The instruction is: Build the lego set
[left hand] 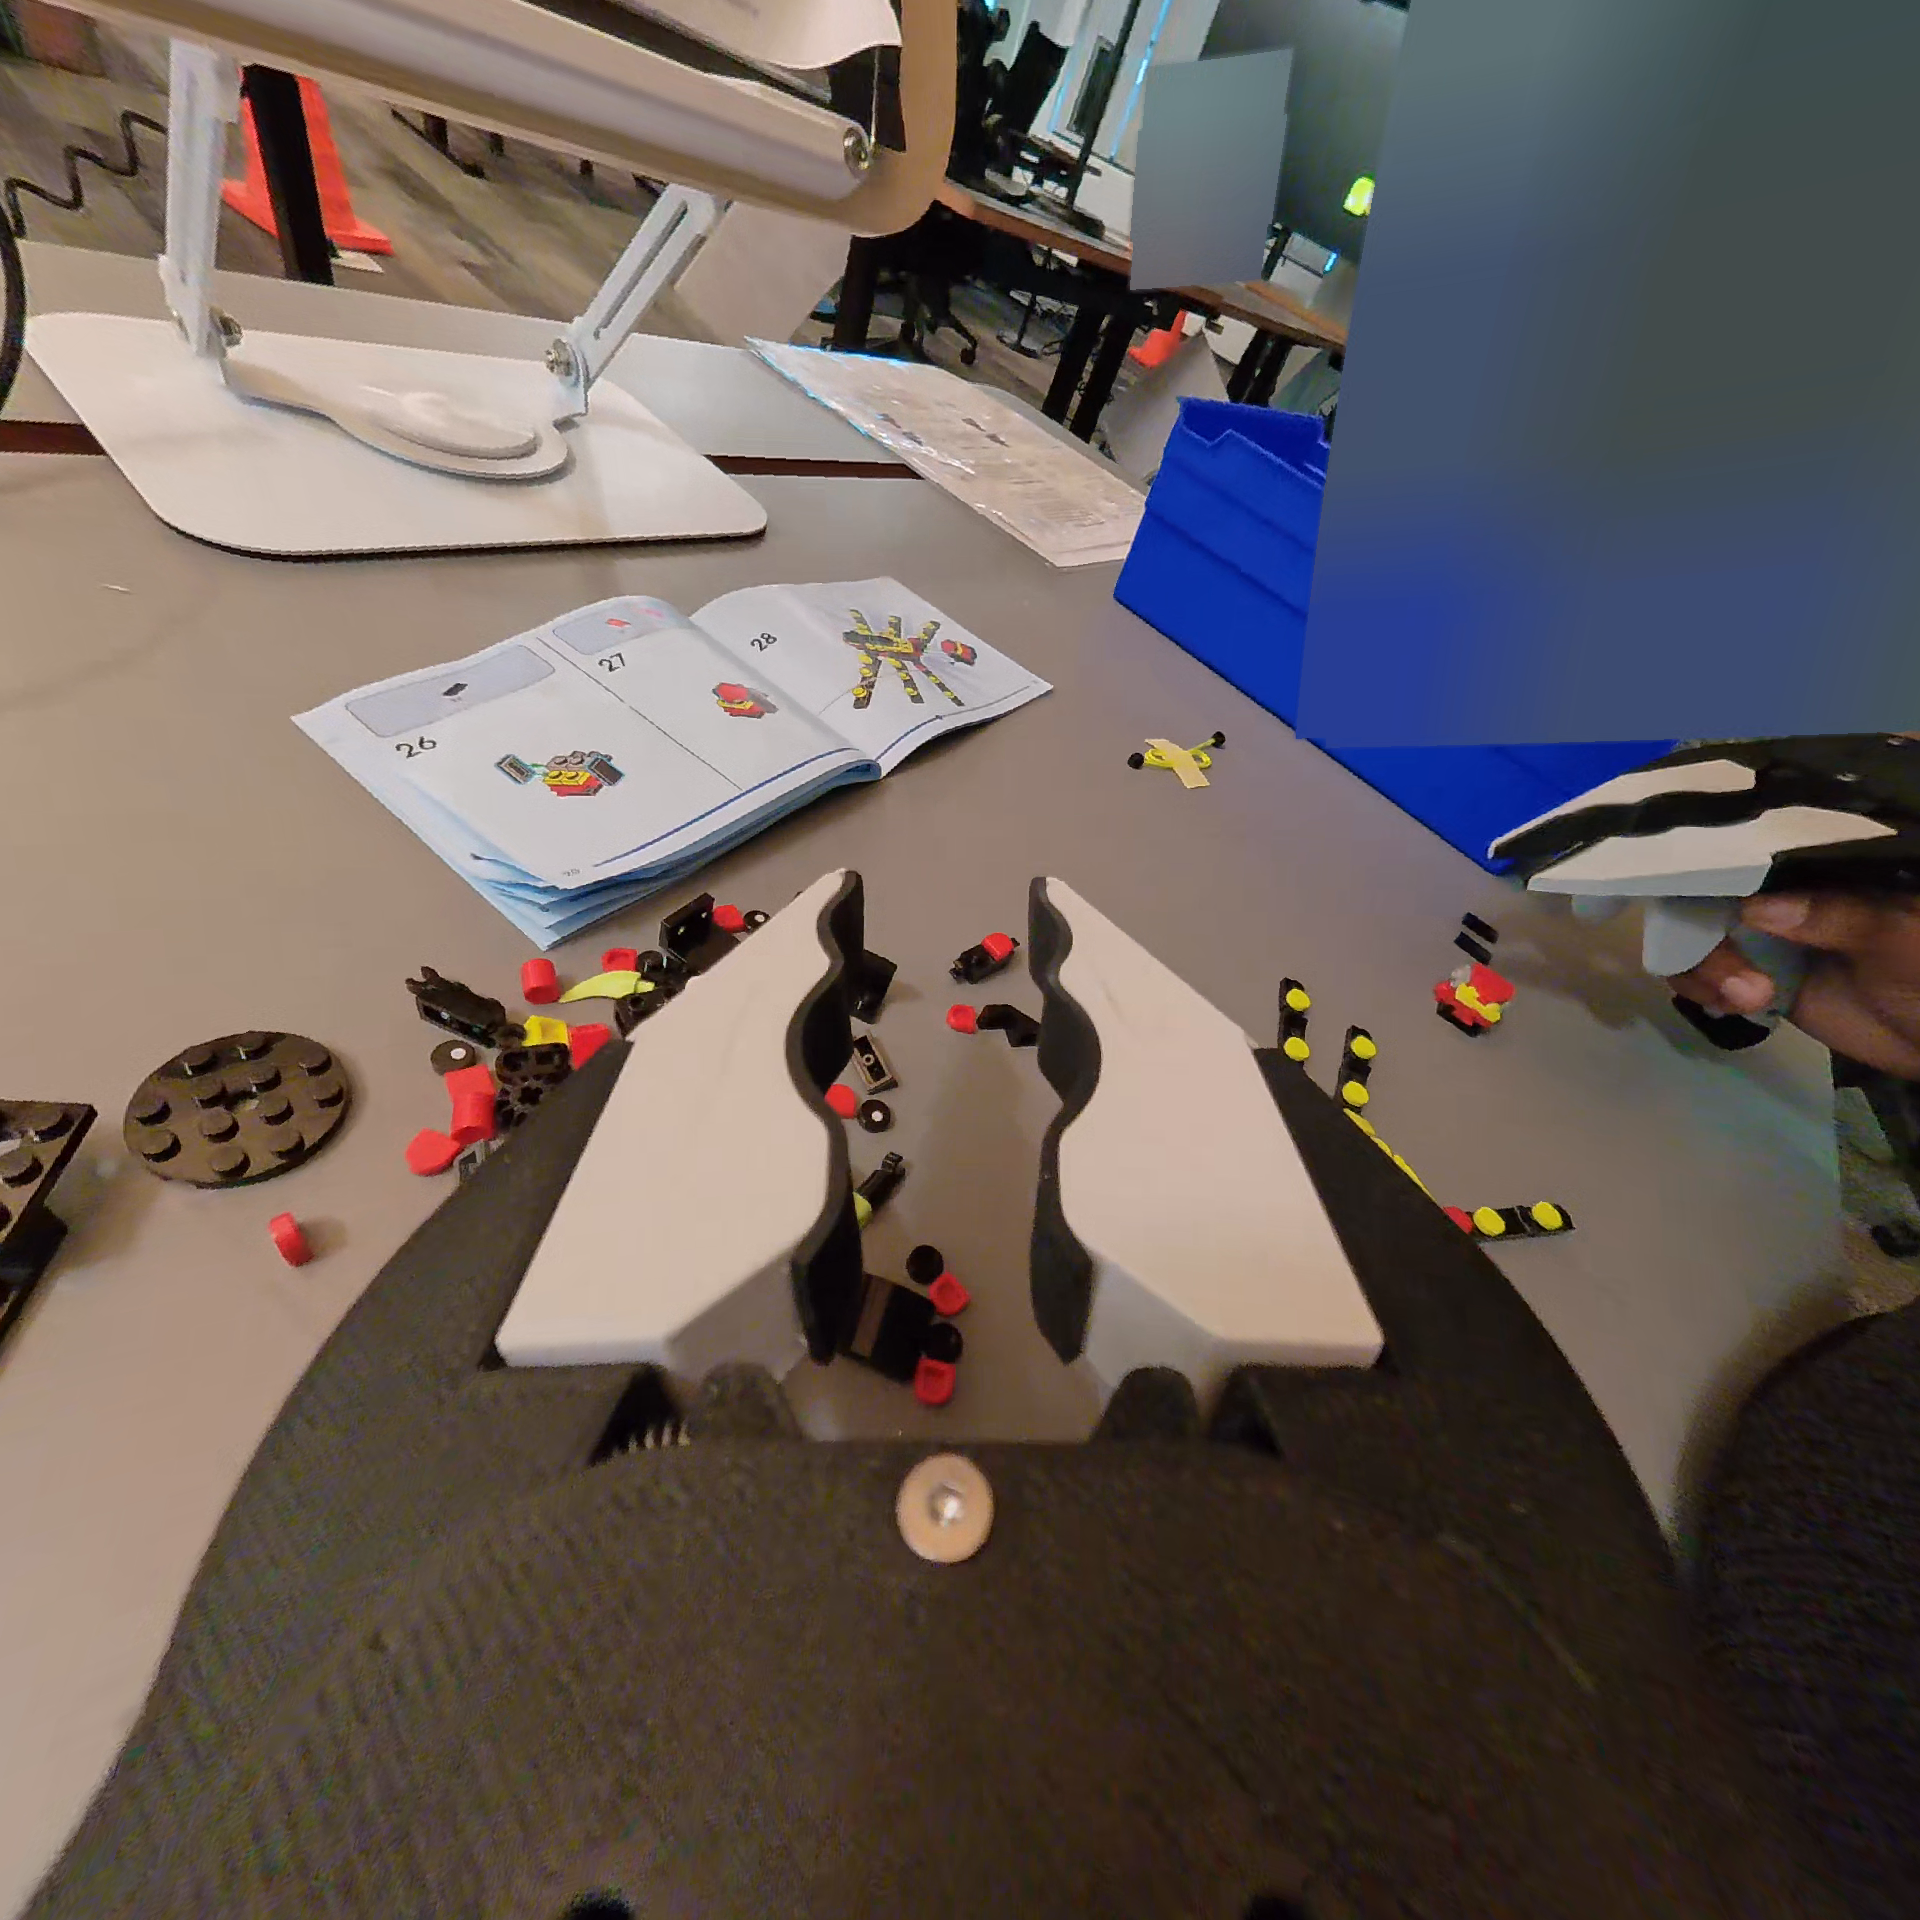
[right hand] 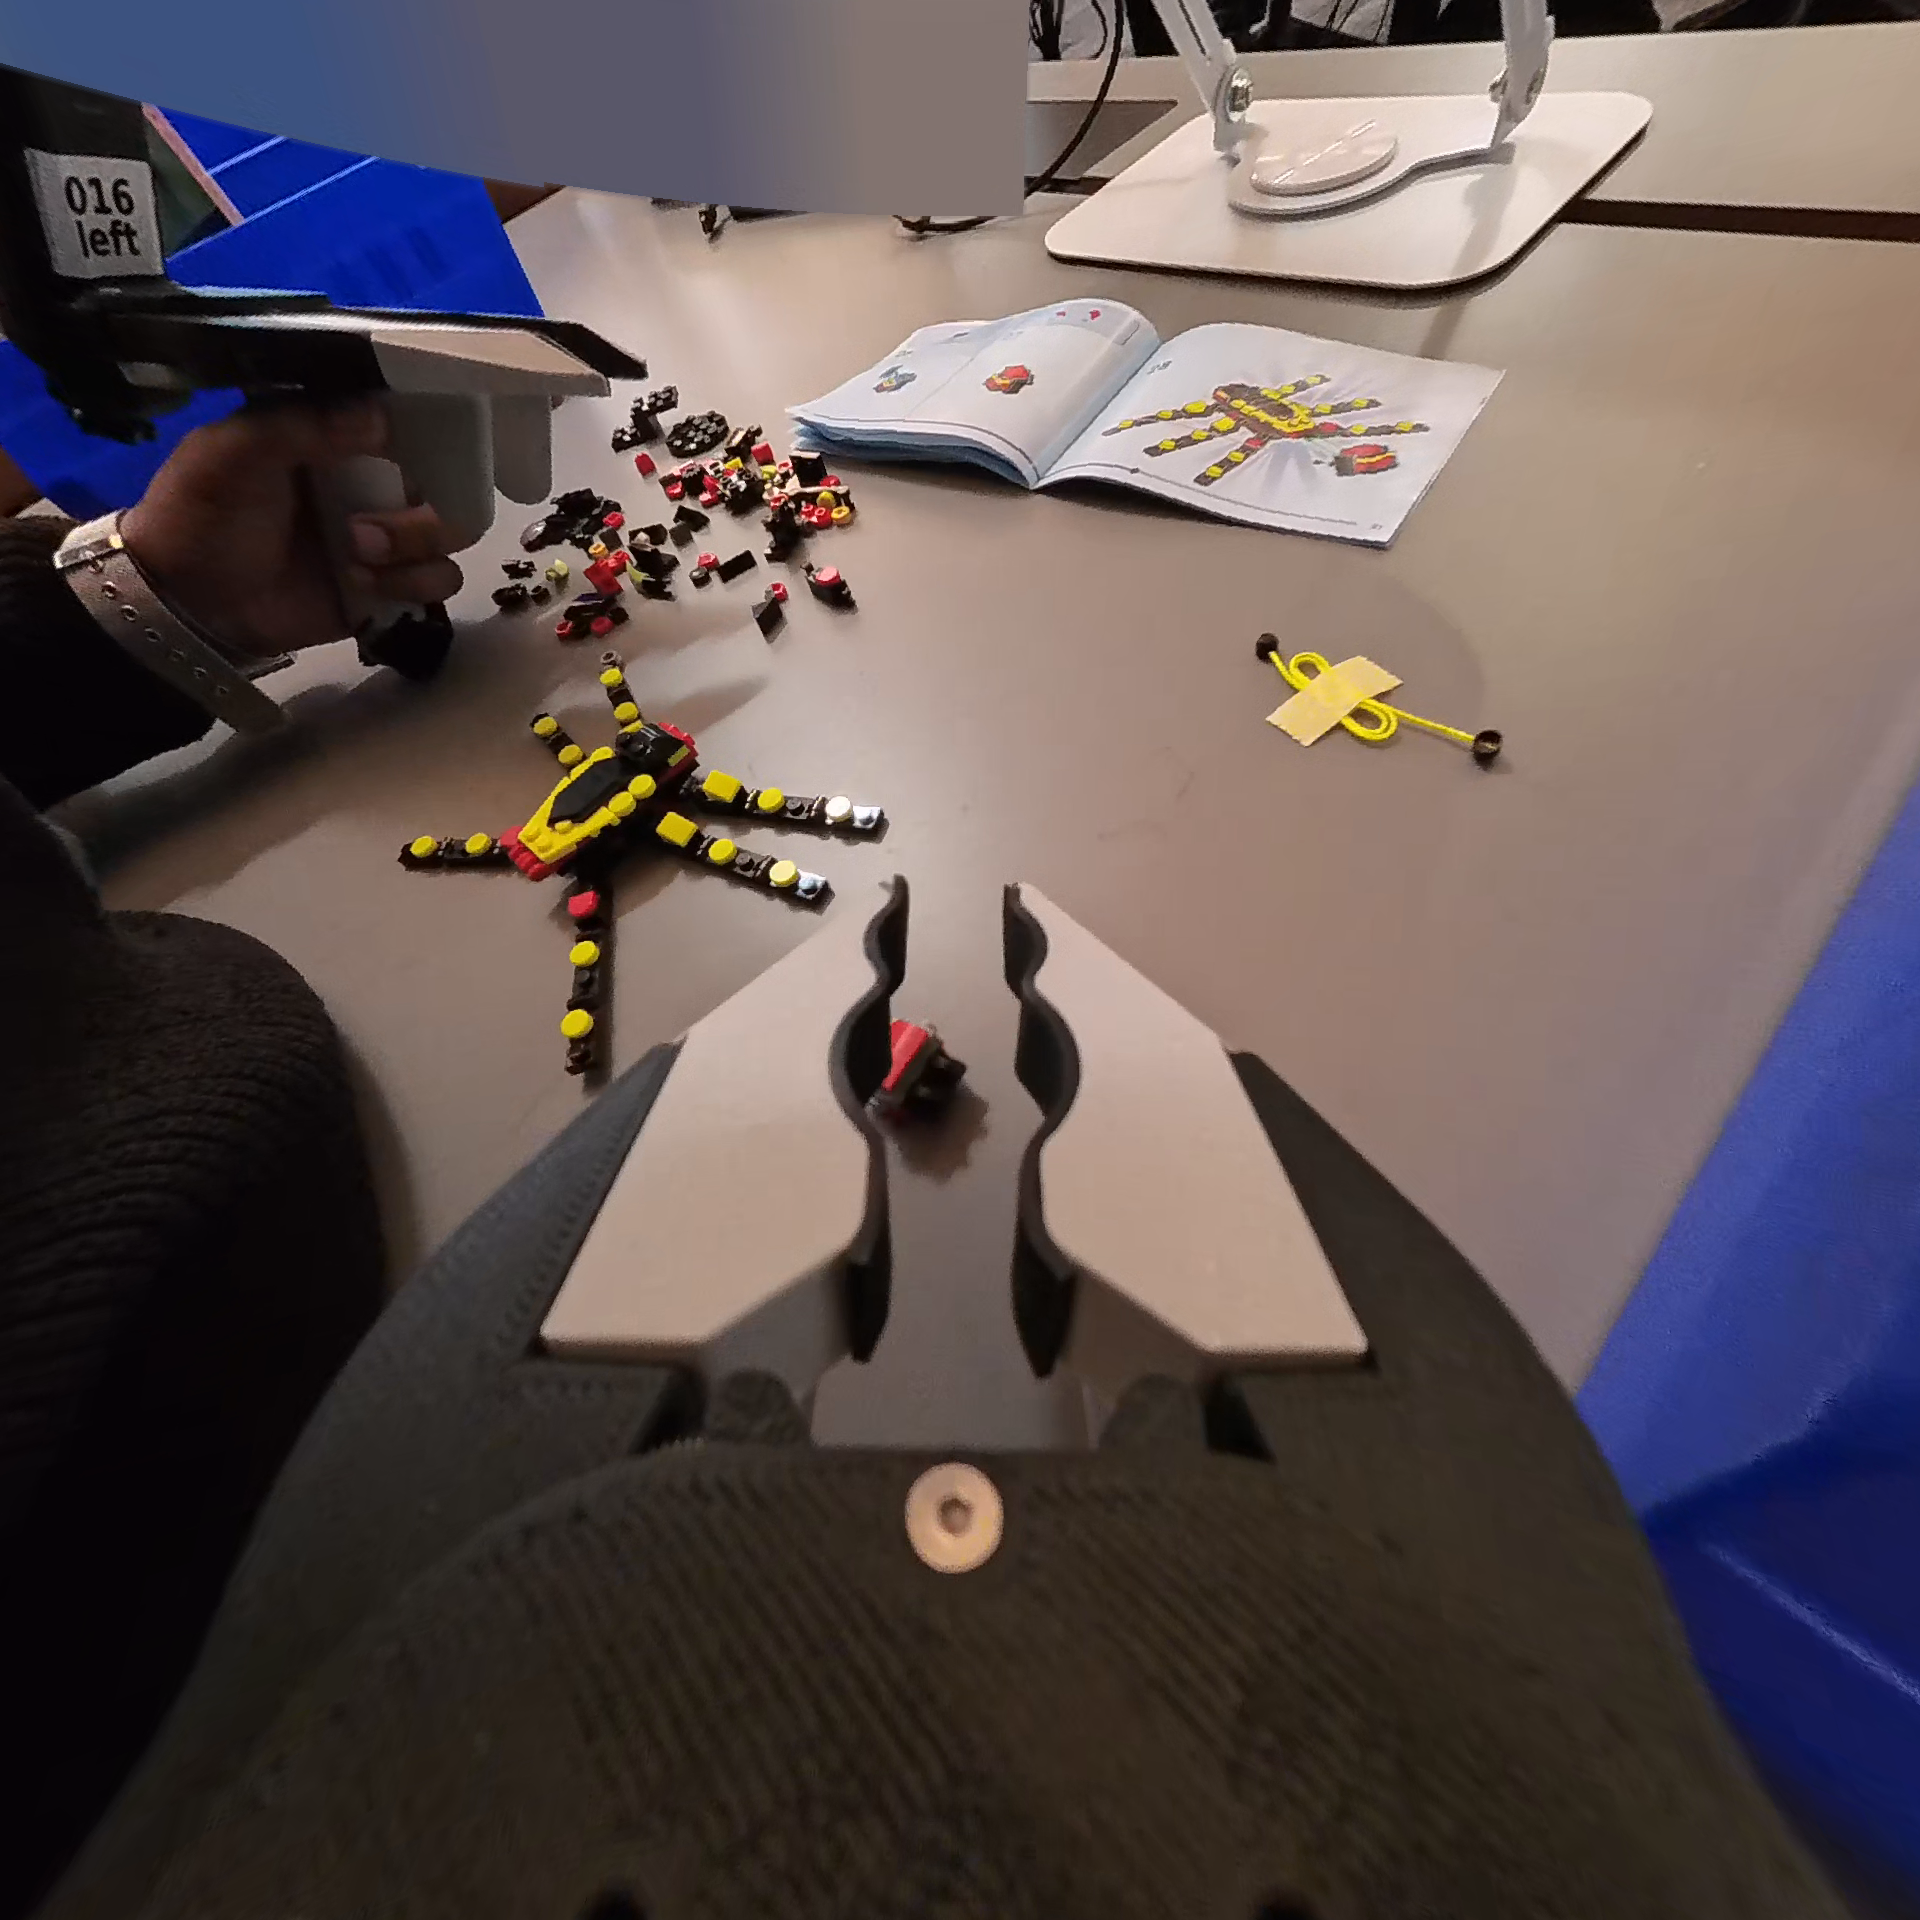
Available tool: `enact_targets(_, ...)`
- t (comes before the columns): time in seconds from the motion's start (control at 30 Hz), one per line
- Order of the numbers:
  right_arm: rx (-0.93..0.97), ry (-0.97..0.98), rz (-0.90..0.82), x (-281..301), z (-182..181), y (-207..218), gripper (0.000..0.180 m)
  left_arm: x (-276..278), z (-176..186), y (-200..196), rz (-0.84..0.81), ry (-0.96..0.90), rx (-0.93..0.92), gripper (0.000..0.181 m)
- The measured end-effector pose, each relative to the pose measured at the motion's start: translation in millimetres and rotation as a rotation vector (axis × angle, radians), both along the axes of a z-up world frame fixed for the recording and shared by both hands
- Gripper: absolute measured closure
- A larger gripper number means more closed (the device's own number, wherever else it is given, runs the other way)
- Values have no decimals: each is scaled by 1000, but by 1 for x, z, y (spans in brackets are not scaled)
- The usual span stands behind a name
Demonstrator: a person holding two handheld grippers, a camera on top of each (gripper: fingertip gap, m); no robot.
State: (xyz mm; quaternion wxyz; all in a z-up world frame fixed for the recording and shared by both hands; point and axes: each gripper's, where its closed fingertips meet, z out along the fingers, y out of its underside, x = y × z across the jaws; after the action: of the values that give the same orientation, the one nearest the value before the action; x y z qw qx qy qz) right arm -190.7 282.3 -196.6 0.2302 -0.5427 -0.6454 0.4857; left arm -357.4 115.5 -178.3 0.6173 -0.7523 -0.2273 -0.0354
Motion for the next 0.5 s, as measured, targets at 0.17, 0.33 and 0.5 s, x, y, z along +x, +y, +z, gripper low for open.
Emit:
enact_targets(0.17,-16,15,6,0,4,0,162,0,-1,1,-2,0,-5,151)
enact_targets(0.33,-24,54,18,0,13,-3,161,1,-1,1,-4,2,-8,151)
enact_targets(0.5,-46,34,59,5,13,-10,163,5,-1,3,-12,39,-26,151)
